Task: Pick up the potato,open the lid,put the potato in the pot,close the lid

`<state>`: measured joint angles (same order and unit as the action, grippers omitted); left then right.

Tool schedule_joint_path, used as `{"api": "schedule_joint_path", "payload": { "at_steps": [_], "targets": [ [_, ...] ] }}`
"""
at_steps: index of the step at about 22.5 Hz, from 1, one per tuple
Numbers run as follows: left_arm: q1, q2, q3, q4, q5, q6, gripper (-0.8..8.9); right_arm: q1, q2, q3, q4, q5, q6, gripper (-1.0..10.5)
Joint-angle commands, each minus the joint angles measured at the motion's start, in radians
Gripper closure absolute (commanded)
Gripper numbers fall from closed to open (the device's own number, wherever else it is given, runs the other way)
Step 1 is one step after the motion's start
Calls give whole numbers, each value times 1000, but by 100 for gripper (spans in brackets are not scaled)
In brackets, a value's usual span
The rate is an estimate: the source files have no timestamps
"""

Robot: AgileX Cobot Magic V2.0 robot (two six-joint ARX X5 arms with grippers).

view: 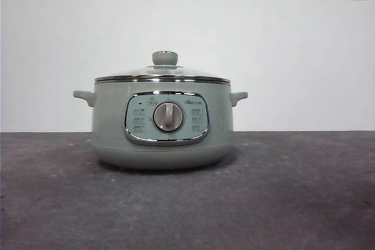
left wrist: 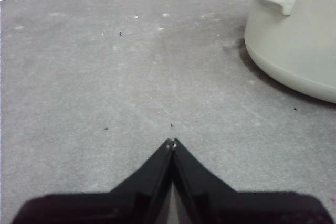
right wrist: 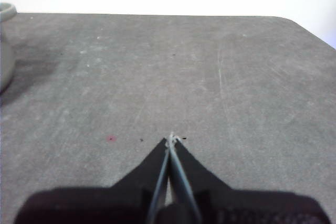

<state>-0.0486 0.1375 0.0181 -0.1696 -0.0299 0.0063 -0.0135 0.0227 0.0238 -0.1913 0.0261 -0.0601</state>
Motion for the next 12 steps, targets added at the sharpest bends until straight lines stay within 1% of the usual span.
{"api": "schedule_joint_path", "payload": {
  "at_steps": [1,12],
  "targets": [
    [2,0,-10,6,4,-5,816,-2,-5,-10,3,3,-18,946],
    [2,0,-10,6,4,-5,816,-1,-14,-9,6,4,-19,946]
  ]
}}
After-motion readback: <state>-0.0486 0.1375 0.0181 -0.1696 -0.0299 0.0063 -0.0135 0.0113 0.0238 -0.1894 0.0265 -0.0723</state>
